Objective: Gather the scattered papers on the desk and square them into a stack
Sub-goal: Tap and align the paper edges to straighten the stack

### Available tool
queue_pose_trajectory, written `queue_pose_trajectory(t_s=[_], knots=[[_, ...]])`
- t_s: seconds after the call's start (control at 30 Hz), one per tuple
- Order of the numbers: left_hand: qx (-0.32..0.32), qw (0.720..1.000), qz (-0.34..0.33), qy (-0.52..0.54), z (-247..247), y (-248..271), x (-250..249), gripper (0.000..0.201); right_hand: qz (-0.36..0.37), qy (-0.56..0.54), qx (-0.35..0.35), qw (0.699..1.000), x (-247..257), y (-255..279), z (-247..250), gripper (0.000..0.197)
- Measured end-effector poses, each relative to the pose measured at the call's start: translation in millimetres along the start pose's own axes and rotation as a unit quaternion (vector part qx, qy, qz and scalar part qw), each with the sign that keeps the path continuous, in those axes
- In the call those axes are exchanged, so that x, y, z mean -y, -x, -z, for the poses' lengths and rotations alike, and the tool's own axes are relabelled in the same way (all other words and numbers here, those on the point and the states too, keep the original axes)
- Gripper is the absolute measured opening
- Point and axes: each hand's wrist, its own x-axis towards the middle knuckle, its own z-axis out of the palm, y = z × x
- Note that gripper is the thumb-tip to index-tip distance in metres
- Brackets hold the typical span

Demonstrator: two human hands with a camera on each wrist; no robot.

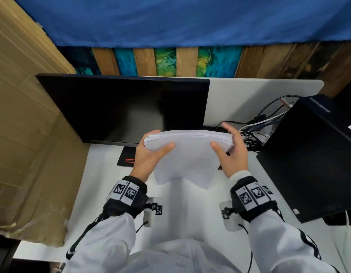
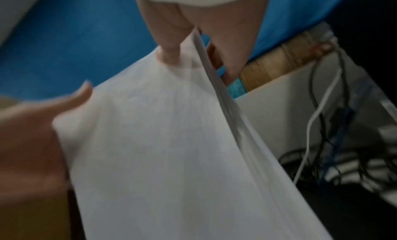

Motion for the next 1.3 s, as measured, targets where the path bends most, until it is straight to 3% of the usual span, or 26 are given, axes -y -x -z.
queue_pose_trajectory(t_s=[0.1, 0.17, 0.23, 0.27, 0.4, 0.5, 0.6, 0.63, 0.7, 0.77, 0.83, 1.0, 1.1, 1.2, 1.3], knots=[[0.052, 0.998, 0.030, -0.029, 3, 0, 5, 0.054, -0.145, -0.014, 0.067, 0.987, -4, -5, -5, 0.039], [0.062, 0.997, 0.023, -0.040, 4, 0, 3, 0.051, -0.161, -0.030, 0.066, 0.984, -1, -7, -7, 0.031], [0.074, 0.996, 0.008, -0.044, 10, -1, -3, 0.043, -0.127, -0.057, 0.070, 0.988, 7, -10, -1, 0.015], [0.082, 0.996, 0.006, -0.047, 14, -1, -5, 0.039, -0.102, -0.057, 0.082, 0.990, 10, -12, 3, 0.017], [0.121, 0.989, 0.011, -0.089, 26, -1, 0, 0.037, -0.049, 0.005, 0.190, 0.980, 7, -7, 15, 0.045], [0.112, 0.989, 0.002, -0.100, 20, -1, 7, 0.030, -0.019, 0.013, 0.116, 0.993, 9, -6, 11, 0.060], [0.110, 0.987, -0.018, -0.120, 8, 0, 5, 0.020, 0.083, 0.114, 0.044, 0.989, 18, -10, 8, 0.050], [0.109, 0.986, -0.021, -0.127, 4, 0, 3, 0.018, 0.126, 0.208, 0.035, 0.969, 19, -12, 7, 0.042], [0.113, 0.984, -0.023, -0.136, -3, 0, 1, 0.015, 0.183, 0.414, 0.045, 0.890, 19, -17, 8, 0.032], [0.130, 0.981, -0.033, -0.140, -11, 4, 0, 0.020, 0.152, 0.502, 0.104, 0.845, 24, -18, 10, 0.035], [0.135, 0.983, -0.038, -0.120, -13, 5, 1, 0.021, 0.087, 0.490, 0.129, 0.858, 36, -17, 13, 0.033], [0.155, 0.968, 0.020, -0.196, 10, -6, 16, 0.026, 0.067, 0.364, 0.043, 0.928, 36, -21, 29, 0.034], [0.127, 0.968, 0.049, -0.212, 37, -12, 32, 0.021, 0.026, 0.251, 0.008, 0.968, 21, -28, 48, 0.025], [0.072, 0.986, 0.044, -0.146, 56, -14, 35, 0.014, 0.003, 0.135, -0.004, 0.991, 5, -28, 60, 0.006], [0.011, 0.998, 0.048, -0.034, 70, -19, 37, 0.018, -0.039, 0.061, -0.026, 0.997, -17, -22, 64, 0.019]])
